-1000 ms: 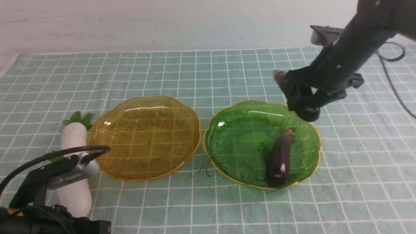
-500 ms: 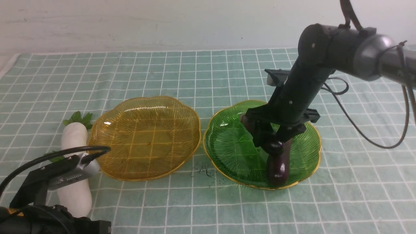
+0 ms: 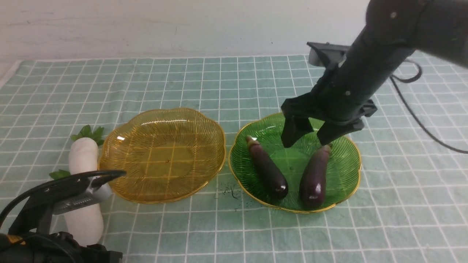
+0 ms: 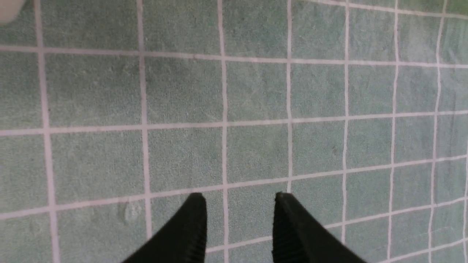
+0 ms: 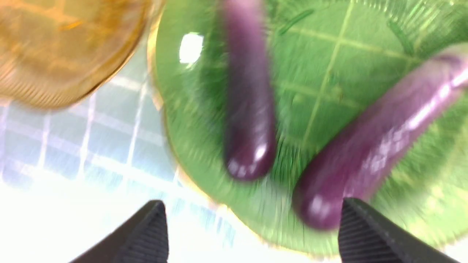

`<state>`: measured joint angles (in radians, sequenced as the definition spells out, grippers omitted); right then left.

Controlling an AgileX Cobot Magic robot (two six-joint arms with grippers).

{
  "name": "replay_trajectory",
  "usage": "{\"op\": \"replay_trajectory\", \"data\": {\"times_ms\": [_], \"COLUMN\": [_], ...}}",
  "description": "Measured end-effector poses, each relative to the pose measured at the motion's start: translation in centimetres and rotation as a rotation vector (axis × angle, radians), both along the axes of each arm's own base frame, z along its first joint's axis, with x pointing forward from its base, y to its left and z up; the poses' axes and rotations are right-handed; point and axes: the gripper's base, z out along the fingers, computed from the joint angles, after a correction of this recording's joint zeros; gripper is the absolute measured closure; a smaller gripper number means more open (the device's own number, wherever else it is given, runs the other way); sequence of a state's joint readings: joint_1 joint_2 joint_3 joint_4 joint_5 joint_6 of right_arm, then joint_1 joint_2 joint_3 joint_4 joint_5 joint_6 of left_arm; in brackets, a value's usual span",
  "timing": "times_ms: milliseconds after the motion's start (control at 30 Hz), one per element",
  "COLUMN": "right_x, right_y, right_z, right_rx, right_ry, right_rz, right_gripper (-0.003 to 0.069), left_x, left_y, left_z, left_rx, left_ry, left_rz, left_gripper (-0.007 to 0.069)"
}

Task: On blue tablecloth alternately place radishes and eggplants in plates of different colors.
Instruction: 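Pick up the white radish and place it in the left plate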

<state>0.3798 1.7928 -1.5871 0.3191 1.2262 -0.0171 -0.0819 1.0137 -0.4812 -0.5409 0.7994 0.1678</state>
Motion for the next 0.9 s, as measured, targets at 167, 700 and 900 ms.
{"op": "replay_trajectory", "data": {"times_ms": [167,700,900], "right_x": [-6.3,-17.5,-17.5], "right_y": [-2.9,-8.6,-8.6], "right_z": [3.7,0.9,0.1], "right_rx": [-0.032,-0.184,-0.184], "right_ry": [-0.099,-0.115,-0.117], "right_rz": [0.06,0.111,0.107], "right_gripper": [0.0106,0.0112,0.0112], "left_x": [0.9,6.9,10.1], "left_y": [0.3,4.9,5.6], "left_z": [0.6,-0.4,-1.2], "left_rx": [0.012,0.19,0.23], "left_ry": [-0.053,-0.034,0.02], "left_rz": [0.075,0.319,0.298], "left_gripper": [0.0302,0.0293,0.0293]}}
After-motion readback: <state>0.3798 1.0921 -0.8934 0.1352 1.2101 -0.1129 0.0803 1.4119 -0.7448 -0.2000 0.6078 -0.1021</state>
